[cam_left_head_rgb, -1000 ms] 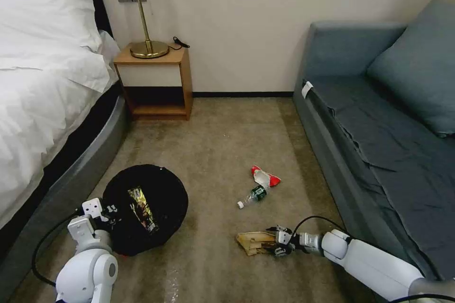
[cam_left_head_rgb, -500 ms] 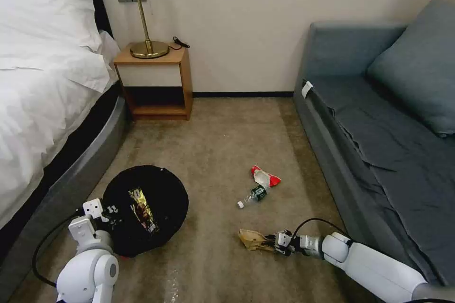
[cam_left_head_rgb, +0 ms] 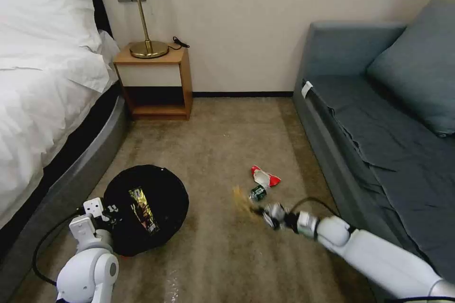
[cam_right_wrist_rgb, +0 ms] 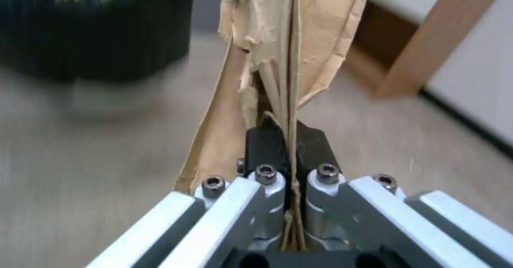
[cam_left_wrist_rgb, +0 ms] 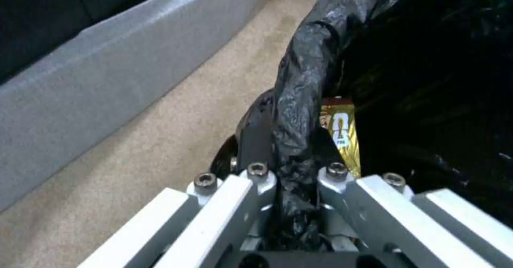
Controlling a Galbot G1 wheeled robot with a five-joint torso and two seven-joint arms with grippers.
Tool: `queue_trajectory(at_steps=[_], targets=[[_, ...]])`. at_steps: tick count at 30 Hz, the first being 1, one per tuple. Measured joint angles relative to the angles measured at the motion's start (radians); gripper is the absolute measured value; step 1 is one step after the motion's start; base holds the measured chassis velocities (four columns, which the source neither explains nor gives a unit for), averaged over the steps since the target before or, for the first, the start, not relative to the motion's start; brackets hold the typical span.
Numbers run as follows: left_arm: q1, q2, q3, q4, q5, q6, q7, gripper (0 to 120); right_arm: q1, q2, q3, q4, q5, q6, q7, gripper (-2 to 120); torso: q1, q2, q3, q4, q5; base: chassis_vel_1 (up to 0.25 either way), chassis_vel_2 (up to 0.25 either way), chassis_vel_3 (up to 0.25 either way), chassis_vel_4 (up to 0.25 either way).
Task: Pick up the trash bin, then pick up the garbage on the floor and place it into the trash bin.
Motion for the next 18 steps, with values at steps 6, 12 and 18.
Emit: queue_trajectory(at_steps=[6, 12, 18], targets=[[-0.004, -0.001, 0.012, 0.002, -0.002, 0.000, 0.000, 4, 0.133, 0.059, -0.107, 0.267, 0.182, -0.111, 0.159, 0, 0.000, 0.000, 0.000, 0.0003, 0.0001, 0.000, 0.000, 0.000, 0.000], [-0.007, -0.008, 0.029, -0.005, 0.001, 0.006, 0.000, 4, 0.267, 0.189, -0.325, 0.317, 0.295, -0.146, 0.320, 0, 0.000, 0.000, 0.000, 0.0003, -0.0001, 0.000, 0.000, 0.000, 0.000], [0.001, -0.015, 0.044, -0.035, 0.005, 0.012, 0.000, 4, 0.324, 0.395, -0.504, 0.151, 0.272, -0.138, 0.381, 0, 0.000, 0.000, 0.000, 0.0004, 0.0000, 0.000, 0.000, 0.000, 0.000]])
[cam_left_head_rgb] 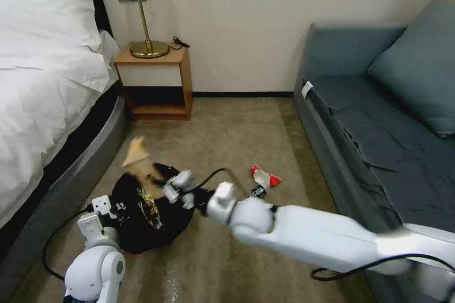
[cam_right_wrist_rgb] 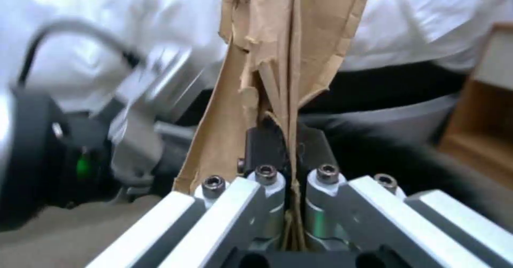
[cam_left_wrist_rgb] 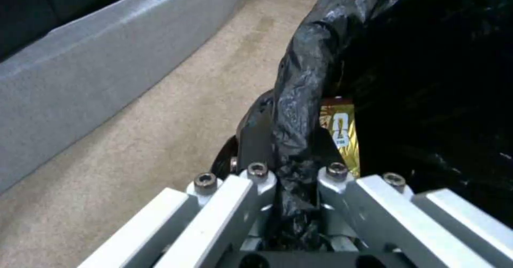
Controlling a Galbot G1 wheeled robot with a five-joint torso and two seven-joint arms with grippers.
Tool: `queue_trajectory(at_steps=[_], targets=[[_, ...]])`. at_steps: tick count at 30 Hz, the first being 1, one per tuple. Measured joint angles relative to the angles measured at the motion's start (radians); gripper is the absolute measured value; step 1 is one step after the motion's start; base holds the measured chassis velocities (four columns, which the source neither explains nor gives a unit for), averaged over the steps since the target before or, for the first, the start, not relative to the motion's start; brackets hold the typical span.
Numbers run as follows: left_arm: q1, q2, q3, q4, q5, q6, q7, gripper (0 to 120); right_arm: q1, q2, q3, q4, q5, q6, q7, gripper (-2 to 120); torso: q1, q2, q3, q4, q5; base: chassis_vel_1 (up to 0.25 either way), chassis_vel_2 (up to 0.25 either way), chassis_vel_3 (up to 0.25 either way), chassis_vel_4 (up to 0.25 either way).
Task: Pick up the trash bin, then pick up the garbage on the floor and place it into the trash bin.
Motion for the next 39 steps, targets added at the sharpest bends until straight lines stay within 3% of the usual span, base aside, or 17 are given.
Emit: queue_trajectory(at_steps=[5, 13, 23, 24, 39], targets=[[0.005, -0.003, 0.004, -0.026, 0.000, 0.007, -0.001, 4, -0.010, 0.054, -0.048, -0.079, -0.023, -0.017, 0.035, 0, 0.000, 0.000, 0.000, -0.0003, 0.0001, 0.000, 0.000, 0.000, 0.000], [0.007, -0.006, 0.010, -0.031, 0.001, 0.008, 0.000, 4, -0.026, 0.019, -0.060, -0.084, -0.059, -0.040, 0.059, 0, 0.000, 0.000, 0.000, -0.0004, 0.0003, 0.000, 0.000, 0.000, 0.000], [0.008, -0.006, 0.012, -0.038, 0.004, 0.011, -0.001, 4, -0.027, -0.025, -0.038, -0.057, -0.077, -0.058, 0.067, 31, 0.000, 0.000, 0.000, -0.0005, 0.0003, 0.000, 0.000, 0.000, 0.000], [0.009, -0.006, 0.010, -0.040, 0.004, 0.011, -0.001, 4, -0.026, -0.029, -0.032, -0.056, -0.082, -0.059, 0.067, 39, 0.000, 0.000, 0.000, -0.0005, 0.0003, 0.000, 0.000, 0.000, 0.000], [0.011, -0.003, 0.005, -0.046, 0.001, 0.012, 0.000, 4, -0.030, -0.071, 0.048, -0.031, -0.119, -0.067, 0.083, 92, 0.000, 0.000, 0.000, -0.0002, 0.0003, 0.000, 0.000, 0.000, 0.000]])
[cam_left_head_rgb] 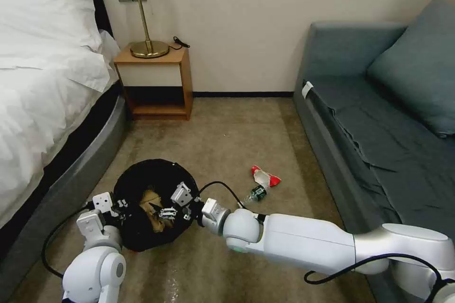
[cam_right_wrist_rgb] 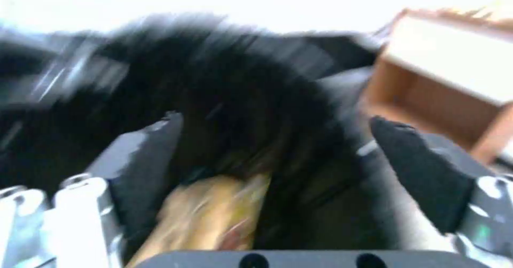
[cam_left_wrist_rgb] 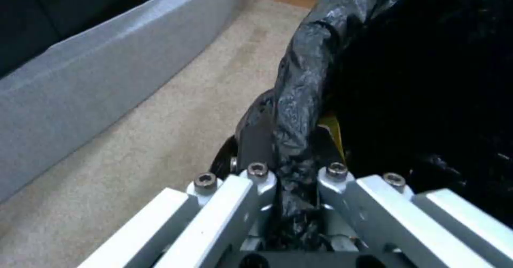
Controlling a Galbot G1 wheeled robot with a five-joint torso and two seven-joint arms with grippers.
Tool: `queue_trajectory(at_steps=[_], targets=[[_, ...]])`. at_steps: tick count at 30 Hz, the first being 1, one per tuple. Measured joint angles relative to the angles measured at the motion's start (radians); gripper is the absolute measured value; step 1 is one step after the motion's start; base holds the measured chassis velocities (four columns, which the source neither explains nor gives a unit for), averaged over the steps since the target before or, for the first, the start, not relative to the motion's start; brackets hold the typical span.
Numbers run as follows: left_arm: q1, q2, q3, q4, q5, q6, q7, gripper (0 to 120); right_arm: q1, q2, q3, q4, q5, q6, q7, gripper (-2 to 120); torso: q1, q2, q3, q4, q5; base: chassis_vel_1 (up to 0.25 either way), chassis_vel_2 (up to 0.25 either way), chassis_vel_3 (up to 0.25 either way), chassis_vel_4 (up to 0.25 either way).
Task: Pick up the trash bin, then pick up the garbage on the floor and place it into the trash bin.
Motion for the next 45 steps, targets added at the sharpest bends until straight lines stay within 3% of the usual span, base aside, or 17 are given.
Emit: queue_trajectory(at_steps=[2, 5, 7, 9, 15, 17, 19, 21, 23, 26, 28, 33, 45], targets=[[-0.001, 0.000, 0.000, 0.002, -0.001, 0.000, 0.000, 4, -0.004, -0.015, 0.043, 0.019, -0.005, 0.000, 0.004, 97, 0.000, 0.000, 0.000, 0.0000, 0.0000, 0.000, 0.000, 0.000, 0.000], [-0.002, 0.008, -0.004, 0.006, -0.007, 0.000, 0.001, 4, -0.059, -0.084, 0.270, 0.138, -0.005, -0.026, 0.029, 100, 0.000, 0.000, 0.000, 0.0000, 0.0003, 0.000, 0.000, 0.000, 0.000], [-0.002, 0.009, -0.006, 0.006, -0.009, 0.000, 0.001, 4, -0.070, -0.095, 0.303, 0.156, -0.002, -0.034, 0.035, 100, 0.000, 0.000, 0.000, -0.0001, 0.0002, 0.000, 0.000, 0.000, 0.000], [-0.003, 0.014, -0.017, 0.006, -0.016, 0.000, 0.001, 4, -0.150, -0.159, 0.476, 0.264, 0.002, -0.079, 0.080, 100, 0.000, 0.000, 0.000, -0.0001, 0.0001, 0.000, 0.000, 0.000, 0.000], [-0.003, 0.015, -0.026, 0.008, -0.022, -0.003, 0.001, 4, -0.302, -0.221, 0.682, 0.374, -0.047, -0.111, 0.130, 100, 0.000, 0.000, 0.000, -0.0002, 0.0001, 0.000, 0.000, 0.000, 0.000], [-0.003, 0.015, -0.031, 0.012, -0.023, -0.009, 0.002, 4, -0.394, -0.234, 0.777, 0.416, -0.087, -0.116, 0.159, 100, 0.000, 0.000, 0.000, -0.0008, 0.0003, 0.000, 0.000, 0.000, 0.000], [0.002, 0.015, -0.041, 0.014, -0.026, -0.019, 0.003, 4, -0.618, -0.224, 0.979, 0.503, -0.160, -0.136, 0.221, 100, 0.000, 0.000, 0.000, -0.0003, 0.0003, 0.000, 0.000, 0.000, 0.000], [0.002, 0.015, -0.042, 0.015, -0.027, -0.020, 0.003, 4, -0.669, -0.217, 1.022, 0.523, -0.177, -0.144, 0.233, 100, 0.000, 0.000, 0.000, -0.0002, 0.0004, 0.000, 0.000, 0.000, 0.000], [0.003, 0.018, -0.044, 0.015, -0.032, -0.020, 0.004, 4, -0.874, -0.172, 1.169, 0.605, -0.278, -0.156, 0.270, 100, 0.000, 0.000, 0.000, -0.0005, -0.0001, 0.000, 0.000, 0.000, 0.000], [0.002, 0.020, -0.044, 0.015, -0.033, -0.020, 0.004, 4, -0.955, -0.152, 1.209, 0.633, -0.333, -0.152, 0.275, 100, 0.000, 0.000, 0.000, -0.0006, 0.0003, 0.000, 0.000, 0.000, 0.000], [-0.001, 0.020, -0.044, 0.012, -0.033, -0.019, 0.003, 4, -1.085, -0.105, 1.251, 0.686, -0.435, -0.139, 0.279, 100, 0.000, 0.000, 0.000, -0.0002, -0.0001, 0.000, 0.000, 0.000, 0.000], [-0.001, 0.020, -0.043, 0.003, -0.033, -0.017, 0.002, 4, -1.222, -0.015, 1.254, 0.727, -0.541, -0.113, 0.282, 100, 0.000, 0.000, 0.000, -0.0004, -0.0002, 0.000, 0.000, 0.000, 0.000], [0.004, 0.017, -0.043, -0.010, -0.031, -0.012, -0.001, 4, -1.265, 0.102, 1.196, 0.704, -0.616, -0.079, 0.286, 100, 0.000, 0.000, 0.000, 0.0000, -0.0001, 0.000, 0.000, 0.000, 0.000]])
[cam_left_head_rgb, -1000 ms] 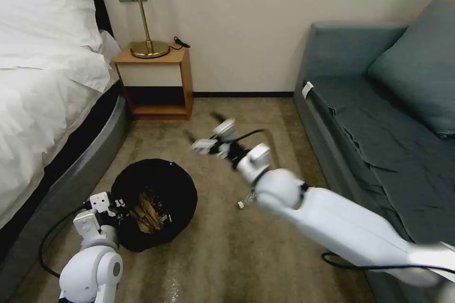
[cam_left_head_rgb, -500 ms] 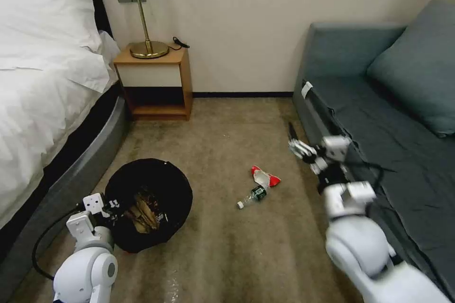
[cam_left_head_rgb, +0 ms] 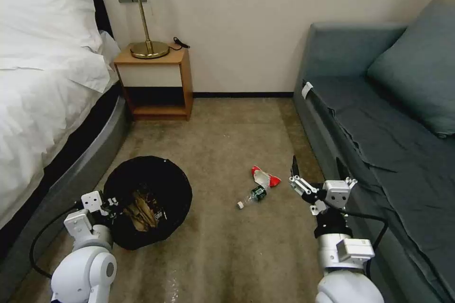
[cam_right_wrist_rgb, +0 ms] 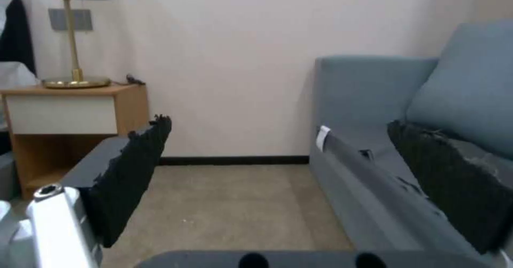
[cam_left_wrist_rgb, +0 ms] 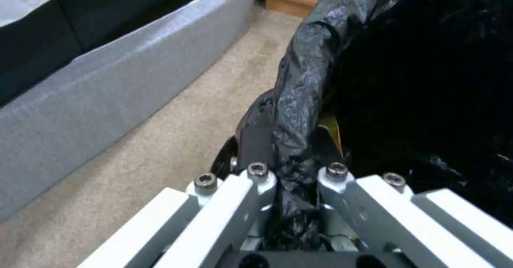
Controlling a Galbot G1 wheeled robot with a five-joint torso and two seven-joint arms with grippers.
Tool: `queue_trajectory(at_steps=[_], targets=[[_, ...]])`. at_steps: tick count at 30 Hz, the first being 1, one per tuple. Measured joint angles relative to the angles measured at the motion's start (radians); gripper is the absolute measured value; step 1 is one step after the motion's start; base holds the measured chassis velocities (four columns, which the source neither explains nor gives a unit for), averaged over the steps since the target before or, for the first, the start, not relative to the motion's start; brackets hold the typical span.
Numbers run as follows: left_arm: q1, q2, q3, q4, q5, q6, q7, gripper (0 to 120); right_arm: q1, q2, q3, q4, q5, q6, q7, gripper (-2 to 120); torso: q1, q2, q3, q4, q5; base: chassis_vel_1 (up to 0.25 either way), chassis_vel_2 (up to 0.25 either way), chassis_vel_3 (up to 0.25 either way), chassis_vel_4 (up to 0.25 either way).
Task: Pick up the trash bin, then pick up the garbage on the floor and place it into the trash bin.
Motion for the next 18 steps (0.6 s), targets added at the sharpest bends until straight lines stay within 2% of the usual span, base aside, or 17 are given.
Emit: queue_trajectory(at_steps=[7, 10, 18], targets=[[0.003, -0.001, 0.000, -0.003, 0.002, 0.000, 0.000, 4, 0.013, -0.004, -0.015, -0.017, 0.002, 0.009, -0.011, 100, 0.000, 0.000, 0.000, 0.0000, -0.0001, 0.000, 0.000, 0.000, 0.000], [0.005, -0.002, 0.001, -0.003, 0.004, 0.000, -0.001, 4, 0.020, -0.011, -0.017, -0.025, 0.005, 0.012, -0.013, 100, 0.000, 0.000, 0.000, 0.0000, 0.0000, -0.061, 0.089, 0.079, -0.068], [0.006, -0.005, 0.002, -0.001, 0.007, -0.001, -0.001, 4, 0.031, -0.021, -0.018, -0.037, 0.010, 0.014, -0.015, 100, 0.000, 0.000, 0.000, -0.0001, 0.0001, -0.188, 0.183, 0.179, -0.193]])
